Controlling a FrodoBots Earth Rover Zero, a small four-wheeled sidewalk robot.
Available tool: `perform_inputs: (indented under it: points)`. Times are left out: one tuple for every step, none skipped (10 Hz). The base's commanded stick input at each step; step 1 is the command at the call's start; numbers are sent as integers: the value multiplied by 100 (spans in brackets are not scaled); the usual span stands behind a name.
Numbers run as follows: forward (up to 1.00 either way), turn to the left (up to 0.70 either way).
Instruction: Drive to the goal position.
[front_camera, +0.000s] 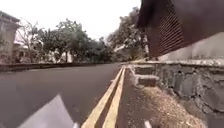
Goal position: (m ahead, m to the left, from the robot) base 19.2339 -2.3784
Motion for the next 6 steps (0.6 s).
perform_inputs:
  points:
    - [50, 0]
    - [50, 0]
    - [50, 0]
    - [50, 0]
    - [50, 0]
    - [50, 0]
